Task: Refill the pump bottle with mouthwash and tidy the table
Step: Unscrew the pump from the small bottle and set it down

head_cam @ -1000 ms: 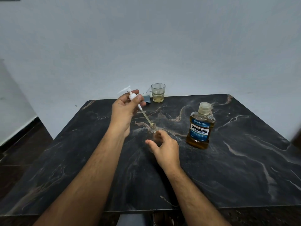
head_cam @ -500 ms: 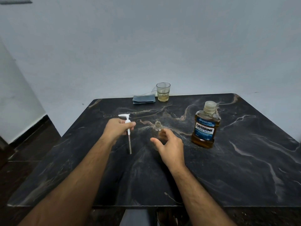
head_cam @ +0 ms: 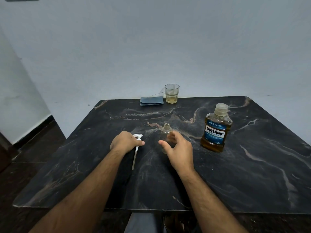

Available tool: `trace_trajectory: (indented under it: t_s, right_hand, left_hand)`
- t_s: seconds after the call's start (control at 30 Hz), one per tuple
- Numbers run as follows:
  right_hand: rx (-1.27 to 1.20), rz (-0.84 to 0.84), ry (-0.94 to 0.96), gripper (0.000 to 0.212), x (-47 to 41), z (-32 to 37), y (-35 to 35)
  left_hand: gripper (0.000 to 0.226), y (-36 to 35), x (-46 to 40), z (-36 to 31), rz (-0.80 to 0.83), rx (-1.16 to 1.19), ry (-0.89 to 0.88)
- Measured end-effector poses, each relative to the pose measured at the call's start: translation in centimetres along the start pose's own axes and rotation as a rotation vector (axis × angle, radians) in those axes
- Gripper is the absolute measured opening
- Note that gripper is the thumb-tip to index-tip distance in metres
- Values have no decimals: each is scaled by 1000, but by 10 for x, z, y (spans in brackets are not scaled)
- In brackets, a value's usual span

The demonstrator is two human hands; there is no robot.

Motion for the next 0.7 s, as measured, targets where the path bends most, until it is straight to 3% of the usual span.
trace_trajectory:
  t_s: [0.33,0.47,0.57,0.7]
  right_hand:
    - [-5,22,-2,43,1,3,3]
    - [9,57,-21,46,0,5,5]
    - [17,87,-28,49,-1,6,6]
    - [7,146,-25,58,2,5,12]
  left_hand:
    - [31,-3,6,6,-44,-16,-59]
    - [31,1,21,4,-184,-81,-137]
    - [37,0,30,-2,-224,10,-242]
    - [25,-9,45,-16,-146,189,-384]
Point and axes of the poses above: each hand's wrist, its own x-axis away from the middle knuckle, its own y-axis out of the back of the hand, z = x × y, the point moved 1 cm from there along -x, towards the middle knuckle, and after that the axes turned 2 degrees about y, right-handed, at the moved point
